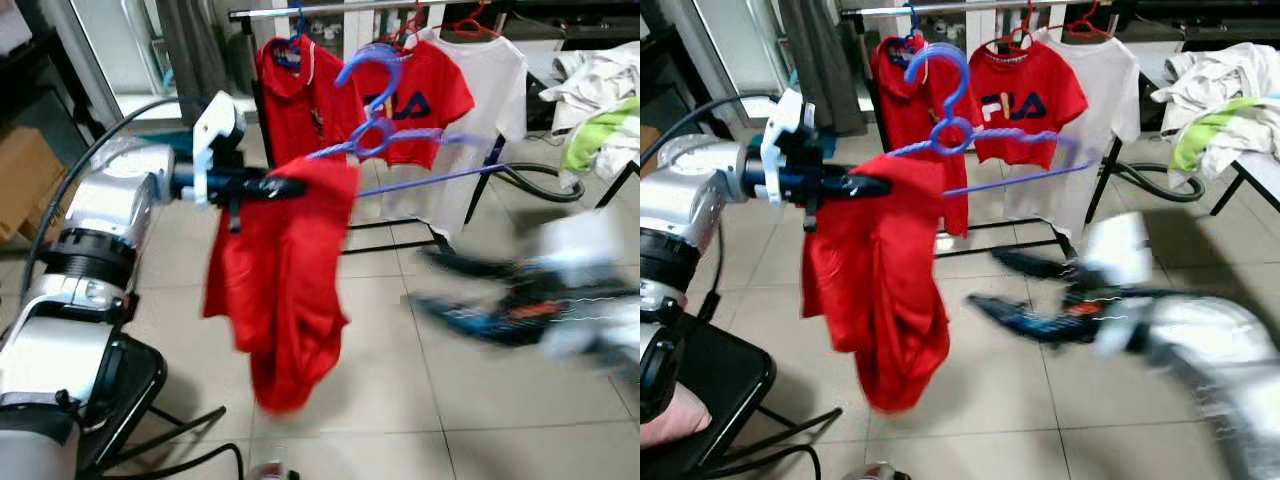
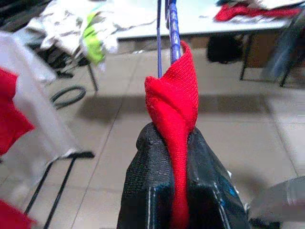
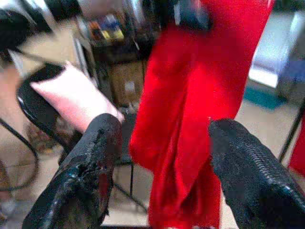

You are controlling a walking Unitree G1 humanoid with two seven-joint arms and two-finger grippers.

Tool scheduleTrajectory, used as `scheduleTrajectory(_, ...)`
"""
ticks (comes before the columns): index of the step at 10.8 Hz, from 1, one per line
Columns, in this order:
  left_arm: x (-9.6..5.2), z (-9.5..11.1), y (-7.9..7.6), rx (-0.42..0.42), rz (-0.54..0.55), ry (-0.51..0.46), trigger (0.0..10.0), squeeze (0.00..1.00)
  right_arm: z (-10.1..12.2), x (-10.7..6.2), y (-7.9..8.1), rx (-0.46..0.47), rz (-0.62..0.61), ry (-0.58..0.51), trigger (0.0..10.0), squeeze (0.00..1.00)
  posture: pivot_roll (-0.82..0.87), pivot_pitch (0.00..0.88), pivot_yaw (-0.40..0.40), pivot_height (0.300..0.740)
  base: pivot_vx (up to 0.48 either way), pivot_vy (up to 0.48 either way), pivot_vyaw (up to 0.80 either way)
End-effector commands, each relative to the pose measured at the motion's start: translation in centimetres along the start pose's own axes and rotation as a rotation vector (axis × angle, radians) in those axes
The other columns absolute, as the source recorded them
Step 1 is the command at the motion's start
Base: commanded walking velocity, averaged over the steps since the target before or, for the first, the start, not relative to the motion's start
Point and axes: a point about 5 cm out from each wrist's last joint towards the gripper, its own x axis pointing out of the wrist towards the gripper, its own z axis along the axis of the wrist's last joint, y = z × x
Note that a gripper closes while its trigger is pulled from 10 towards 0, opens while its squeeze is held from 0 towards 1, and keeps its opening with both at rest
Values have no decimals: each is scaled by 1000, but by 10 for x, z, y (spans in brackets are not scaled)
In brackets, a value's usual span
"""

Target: Hang hanger

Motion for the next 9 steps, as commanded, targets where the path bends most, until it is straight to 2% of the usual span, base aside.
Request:
scheduleTrajectory(1, -2, 25, 3, 52, -13, -66, 0, 0, -10, 8, -1, -10, -67, 74, 10000, 1000, -37, 0, 128, 740, 0, 0, 0)
scheduleTrajectory(2, -2, 41, 0, 60, -66, -129, 0, 0, -30, 18, -17, 21, -267, 127, 10000, 1000, -38, 0, 132, 740, 0, 0, 0)
scheduleTrajectory(3, -4, 53, -4, 56, -115, -178, 0, 0, -39, 19, -27, 43, -402, 129, 10000, 1000, -35, 0, 131, 740, 0, 0, 0)
scheduleTrajectory(5, -12, 72, -8, 62, -183, -209, 0, 0, -47, 16, -38, 72, -551, 107, 10000, 1000, -30, 0, 126, 740, 0, 0, 0)
scheduleTrajectory(6, -16, 76, -5, 88, -150, -209, 0, 0, -46, 15, -39, 73, -573, 101, 10000, 1000, -29, 0, 127, 740, 0, 0, 0)
scheduleTrajectory(7, -16, 78, -4, 87, -145, -217, 0, 0, -44, 19, -34, 79, -542, 93, 10000, 1000, -30, 0, 130, 740, 0, 0, 0)
scheduleTrajectory(8, -16, 80, -3, 89, -132, -230, 0, 0, -41, 25, -26, 103, -479, 79, 10000, 1000, -27, 0, 129, 740, 0, 0, 0)
scheduleTrajectory(9, -15, 80, -2, 87, -105, -253, 0, 0, -35, 30, -14, 162, -385, 21, 10000, 1000, -27, 0, 129, 740, 0, 0, 0)
